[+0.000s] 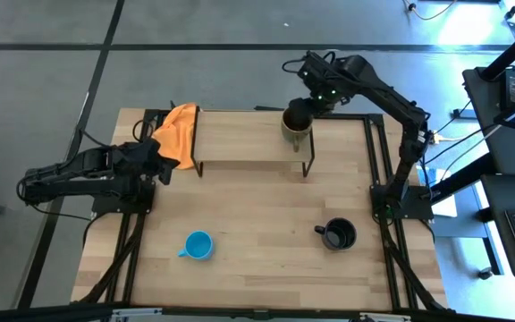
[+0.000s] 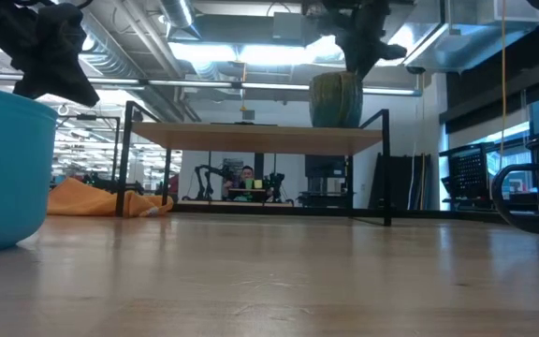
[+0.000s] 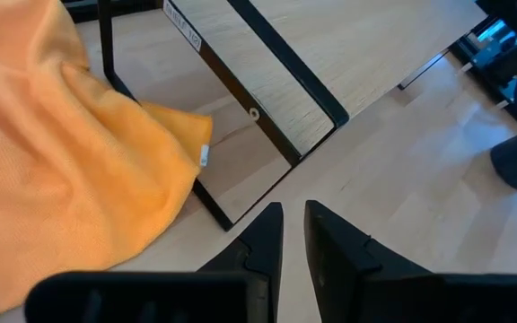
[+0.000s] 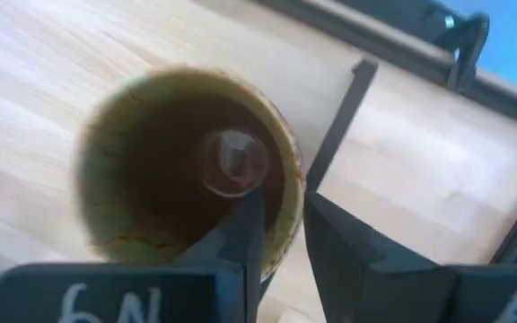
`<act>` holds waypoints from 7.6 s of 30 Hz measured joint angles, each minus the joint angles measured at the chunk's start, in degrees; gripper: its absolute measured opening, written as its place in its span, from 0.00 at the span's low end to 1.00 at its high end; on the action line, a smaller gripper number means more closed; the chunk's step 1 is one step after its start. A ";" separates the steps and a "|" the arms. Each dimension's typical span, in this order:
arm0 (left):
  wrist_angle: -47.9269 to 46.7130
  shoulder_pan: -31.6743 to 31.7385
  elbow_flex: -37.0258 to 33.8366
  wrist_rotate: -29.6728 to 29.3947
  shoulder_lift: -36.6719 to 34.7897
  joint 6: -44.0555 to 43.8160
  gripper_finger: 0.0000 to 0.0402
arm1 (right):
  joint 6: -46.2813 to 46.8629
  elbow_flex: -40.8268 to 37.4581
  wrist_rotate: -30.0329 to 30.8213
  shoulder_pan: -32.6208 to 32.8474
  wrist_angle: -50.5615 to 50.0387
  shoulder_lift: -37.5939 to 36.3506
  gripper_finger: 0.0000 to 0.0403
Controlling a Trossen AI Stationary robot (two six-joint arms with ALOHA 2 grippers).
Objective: Stack small to large cups/mugs on shelf
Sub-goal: Put the brown mug on the shelf, then put the dark blue mug on the shelf
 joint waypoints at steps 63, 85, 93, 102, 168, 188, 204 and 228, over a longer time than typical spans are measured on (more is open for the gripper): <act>9.34 0.02 0.00 5.82 0.00 6.54 0.11 | 16.37 -15.83 -6.38 41.84 5.87 -8.68 0.21; 6.73 0.00 -0.02 27.75 -0.02 7.67 0.11 | 28.54 -15.81 -4.48 56.45 19.46 -8.68 0.21; 5.90 0.02 -0.02 25.97 0.00 7.47 0.11 | 27.88 -15.99 -6.68 58.85 22.82 -8.68 0.21; 5.91 0.00 -0.02 27.68 0.00 2.93 0.11 | 37.20 -16.03 -0.73 66.10 21.11 -8.67 0.21; 6.13 -0.02 -0.02 38.58 0.00 8.92 0.11 | 6.09 -14.90 13.34 36.46 -1.75 -21.46 0.21; 6.13 -0.02 -0.02 36.64 -0.02 6.16 0.11 | 24.85 -55.40 -10.36 42.96 2.68 -43.34 0.21; 7.62 0.02 -0.02 33.81 -0.01 3.51 0.11 | 26.40 -57.43 -7.36 45.33 11.67 -44.70 0.21; 18.90 0.02 -0.04 29.88 -0.01 3.39 0.11 | 30.17 -57.40 2.77 42.40 17.58 -45.79 0.21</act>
